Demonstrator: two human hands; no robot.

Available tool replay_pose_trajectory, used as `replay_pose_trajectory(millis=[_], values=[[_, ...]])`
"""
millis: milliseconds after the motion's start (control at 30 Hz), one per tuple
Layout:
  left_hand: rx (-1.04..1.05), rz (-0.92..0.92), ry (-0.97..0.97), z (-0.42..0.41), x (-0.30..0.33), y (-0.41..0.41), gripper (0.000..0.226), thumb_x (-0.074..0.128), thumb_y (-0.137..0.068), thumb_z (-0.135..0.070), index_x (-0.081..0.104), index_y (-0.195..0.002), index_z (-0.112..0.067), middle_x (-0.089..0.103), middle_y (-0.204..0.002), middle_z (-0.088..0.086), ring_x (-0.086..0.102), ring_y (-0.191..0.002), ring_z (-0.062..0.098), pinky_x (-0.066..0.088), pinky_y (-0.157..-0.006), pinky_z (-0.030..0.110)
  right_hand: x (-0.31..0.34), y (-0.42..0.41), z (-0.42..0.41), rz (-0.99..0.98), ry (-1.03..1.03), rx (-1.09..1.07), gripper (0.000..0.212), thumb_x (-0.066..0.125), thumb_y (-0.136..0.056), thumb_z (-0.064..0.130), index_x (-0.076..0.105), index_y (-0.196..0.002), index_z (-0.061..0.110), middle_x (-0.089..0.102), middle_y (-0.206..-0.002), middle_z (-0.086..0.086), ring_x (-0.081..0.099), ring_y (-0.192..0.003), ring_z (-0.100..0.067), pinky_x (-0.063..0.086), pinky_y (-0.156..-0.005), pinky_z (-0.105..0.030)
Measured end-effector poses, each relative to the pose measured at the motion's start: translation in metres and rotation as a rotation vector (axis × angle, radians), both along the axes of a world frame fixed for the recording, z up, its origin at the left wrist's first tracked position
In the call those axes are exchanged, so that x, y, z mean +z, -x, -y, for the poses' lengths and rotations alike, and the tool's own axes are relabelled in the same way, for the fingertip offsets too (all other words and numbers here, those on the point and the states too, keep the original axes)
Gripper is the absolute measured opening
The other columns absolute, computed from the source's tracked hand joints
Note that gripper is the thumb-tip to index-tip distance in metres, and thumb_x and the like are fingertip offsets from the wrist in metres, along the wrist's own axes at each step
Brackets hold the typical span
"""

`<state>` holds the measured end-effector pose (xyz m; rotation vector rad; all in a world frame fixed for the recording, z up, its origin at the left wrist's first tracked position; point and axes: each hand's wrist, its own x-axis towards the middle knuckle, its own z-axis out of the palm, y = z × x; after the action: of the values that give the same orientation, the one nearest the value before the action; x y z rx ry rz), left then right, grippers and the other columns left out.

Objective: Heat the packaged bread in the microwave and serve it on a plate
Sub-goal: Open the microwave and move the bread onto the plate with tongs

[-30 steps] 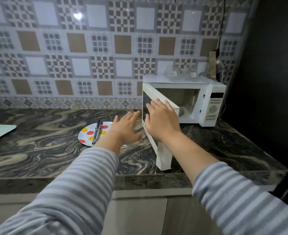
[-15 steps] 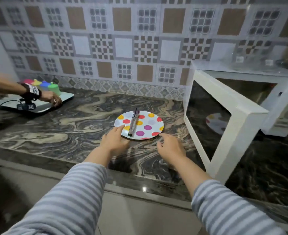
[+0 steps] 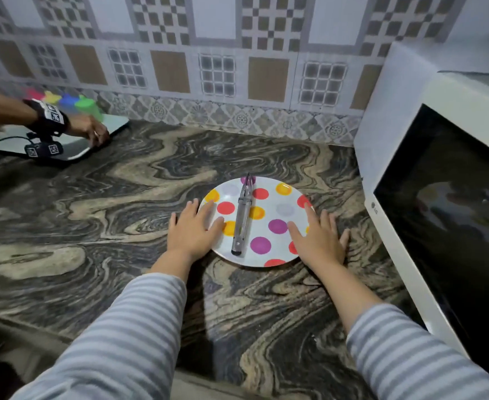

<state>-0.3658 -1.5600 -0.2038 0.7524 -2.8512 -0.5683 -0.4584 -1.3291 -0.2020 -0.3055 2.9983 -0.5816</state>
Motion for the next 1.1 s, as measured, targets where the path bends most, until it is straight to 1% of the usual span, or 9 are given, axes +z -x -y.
replay_pose_trajectory(millis=[167, 300, 367, 433, 533, 633, 933, 1033, 1100], values=[[-0.039, 0.065, 0.042, 0.004, -0.001, 0.004, 0.056, 0.03, -0.095, -0.058, 0.022, -0.148, -0.043, 0.009, -0.161, -0.009, -0.001, -0.149, 0.012, -0.003, -0.119, 0.047, 0.001, 0.001, 0.004, 0.03, -0.08, 0.021, 0.065, 0.029, -0.091, 0.065, 0.016, -0.15, 0.04, 0.003, -0.162, 0.001, -0.009, -0.148, -0.017, -0.009, -0.116, -0.054], [-0.057, 0.089, -0.011, 0.0, 0.006, 0.001, 0.051, 0.032, -0.098, -0.052, 0.024, -0.147, -0.043, 0.008, -0.162, -0.004, -0.005, -0.149, 0.016, -0.007, -0.118, 0.047, 0.007, -0.001, 0.005, 0.094, 0.056, -0.003, 0.062, 0.041, -0.093, 0.057, 0.025, -0.149, 0.035, 0.008, -0.161, -0.002, -0.005, -0.149, -0.02, -0.009, -0.116, -0.048], [-0.066, 0.077, -0.046, -0.005, 0.007, -0.006, 0.05, 0.032, -0.098, -0.05, 0.025, -0.147, -0.042, 0.009, -0.162, 0.0, -0.005, -0.149, 0.018, -0.008, -0.117, 0.046, 0.013, -0.009, 0.007, 0.136, 0.268, -0.067, 0.059, 0.052, -0.092, 0.046, 0.034, -0.147, 0.03, 0.015, -0.159, -0.006, 0.01, -0.147, -0.025, 0.003, -0.119, -0.044], [-0.055, 0.017, -0.123, -0.012, 0.009, -0.019, 0.05, 0.035, -0.098, -0.047, 0.029, -0.147, -0.039, 0.012, -0.161, 0.003, 0.0, -0.149, 0.017, -0.007, -0.118, 0.043, 0.015, -0.024, 0.008, 0.144, 0.521, -0.134, 0.058, 0.061, -0.091, 0.032, 0.041, -0.144, 0.022, 0.023, -0.154, -0.007, 0.03, -0.139, -0.029, 0.029, -0.113, -0.037], [-0.016, -0.167, -0.374, -0.021, 0.009, -0.049, 0.053, 0.054, -0.091, -0.044, 0.045, -0.141, -0.031, 0.025, -0.155, 0.002, 0.031, -0.141, 0.022, 0.015, -0.119, 0.041, 0.016, -0.058, 0.001, 0.117, 0.706, -0.174, 0.058, 0.066, -0.087, 0.018, 0.045, -0.141, 0.014, 0.03, -0.149, -0.008, 0.04, -0.132, -0.026, 0.039, -0.1, -0.03], [-0.05, -0.308, -0.584, -0.032, 0.012, -0.09, 0.051, 0.066, -0.088, -0.032, 0.054, -0.136, -0.019, 0.032, -0.148, 0.001, 0.053, -0.123, 0.022, 0.039, -0.107, 0.038, 0.016, -0.101, -0.013, 0.096, 0.779, -0.214, 0.063, 0.071, -0.082, 0.015, 0.047, -0.14, 0.013, 0.041, -0.141, -0.009, 0.048, -0.125, -0.025, 0.045, -0.096, -0.031], [-0.138, -0.314, -0.682, -0.086, 0.011, -0.225, 0.061, 0.075, -0.079, -0.029, 0.053, -0.134, -0.013, 0.044, -0.143, 0.002, 0.05, -0.125, 0.021, 0.041, -0.106, 0.04, 0.018, -0.27, -0.08, 0.103, 0.853, -0.341, 0.06, 0.075, -0.068, 0.014, 0.059, -0.127, 0.015, 0.059, -0.122, -0.01, 0.061, -0.105, -0.025, 0.05, -0.076, -0.027], [-0.187, -0.28, -0.701, -0.108, 0.015, -0.258, 0.075, 0.078, -0.07, -0.035, 0.051, -0.136, -0.013, 0.047, -0.143, 0.003, 0.048, -0.128, 0.019, 0.039, -0.106, 0.034, 0.021, -0.318, -0.106, 0.102, 0.87, -0.382, 0.057, 0.073, -0.073, 0.011, 0.057, -0.128, 0.017, 0.058, -0.122, -0.008, 0.06, -0.105, -0.024, 0.048, -0.074, -0.027], [-0.202, -0.28, -0.689, -0.126, 0.019, -0.276, 0.067, 0.079, -0.077, -0.027, 0.051, -0.136, -0.012, 0.047, -0.143, 0.005, 0.048, -0.127, 0.021, 0.038, -0.103, 0.03, 0.02, -0.345, -0.125, 0.098, 0.879, -0.412, 0.062, 0.073, -0.071, 0.014, 0.056, -0.13, 0.023, 0.059, -0.121, -0.01, 0.061, -0.105, -0.026, 0.052, -0.076, -0.029]])
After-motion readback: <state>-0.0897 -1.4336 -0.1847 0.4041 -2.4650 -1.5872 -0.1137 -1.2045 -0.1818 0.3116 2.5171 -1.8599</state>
